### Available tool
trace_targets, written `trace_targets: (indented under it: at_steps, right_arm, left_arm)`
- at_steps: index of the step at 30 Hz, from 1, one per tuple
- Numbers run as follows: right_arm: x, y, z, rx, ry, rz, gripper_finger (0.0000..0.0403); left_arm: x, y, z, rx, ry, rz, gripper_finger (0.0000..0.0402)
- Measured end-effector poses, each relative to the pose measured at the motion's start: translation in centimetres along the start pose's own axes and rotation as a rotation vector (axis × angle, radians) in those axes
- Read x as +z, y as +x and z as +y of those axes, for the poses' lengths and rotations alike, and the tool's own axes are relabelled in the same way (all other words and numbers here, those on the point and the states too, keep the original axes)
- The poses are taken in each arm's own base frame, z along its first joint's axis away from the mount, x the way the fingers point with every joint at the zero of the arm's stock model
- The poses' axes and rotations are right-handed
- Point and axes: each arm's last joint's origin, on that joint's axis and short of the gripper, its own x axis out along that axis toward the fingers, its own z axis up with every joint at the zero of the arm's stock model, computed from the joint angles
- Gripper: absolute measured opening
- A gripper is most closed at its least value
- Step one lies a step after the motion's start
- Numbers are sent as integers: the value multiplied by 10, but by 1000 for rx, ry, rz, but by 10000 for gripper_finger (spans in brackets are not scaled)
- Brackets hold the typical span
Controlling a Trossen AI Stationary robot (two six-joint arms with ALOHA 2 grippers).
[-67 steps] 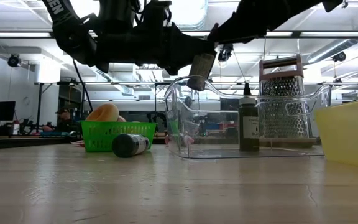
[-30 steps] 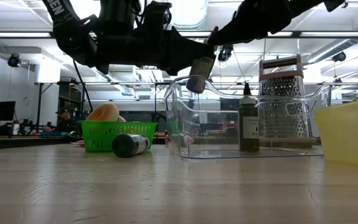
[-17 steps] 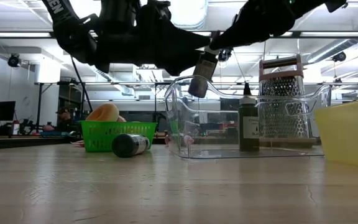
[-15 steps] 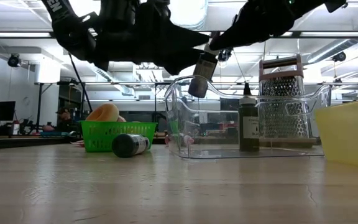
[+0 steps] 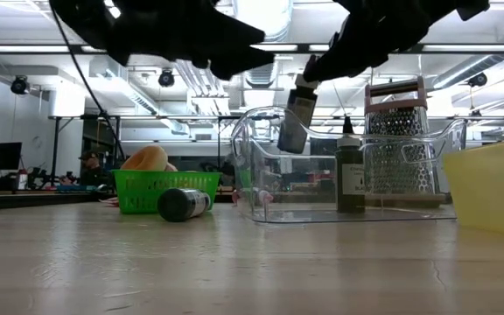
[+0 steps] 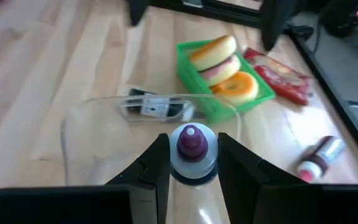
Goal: Pick & Place Food Item
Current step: Put the purple food coloring bottle into the transparent bin
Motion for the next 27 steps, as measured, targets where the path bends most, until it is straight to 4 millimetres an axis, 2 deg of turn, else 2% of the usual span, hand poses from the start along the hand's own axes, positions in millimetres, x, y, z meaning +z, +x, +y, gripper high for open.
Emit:
trace_targets:
  at_steps: [7, 12, 16, 20, 27]
  right_arm:
    - [-2, 3, 1, 78, 61, 23, 93]
    - [-8, 7, 0, 106, 92, 75, 93]
    - [-8, 13, 0, 156, 122, 95, 93]
    - [-5, 26, 1, 182, 133, 159, 93]
    - [4, 54, 7, 181, 100, 290, 93]
  left_arm:
    - [11, -40, -6, 76, 27, -15, 353]
    - [8, -72, -12, 150, 23, -62, 353]
    - [1, -90, -17, 174, 2, -116, 353]
    - [-6, -101, -20, 215, 0, -148, 353]
    - [-8, -107, -20, 248, -1, -156, 353]
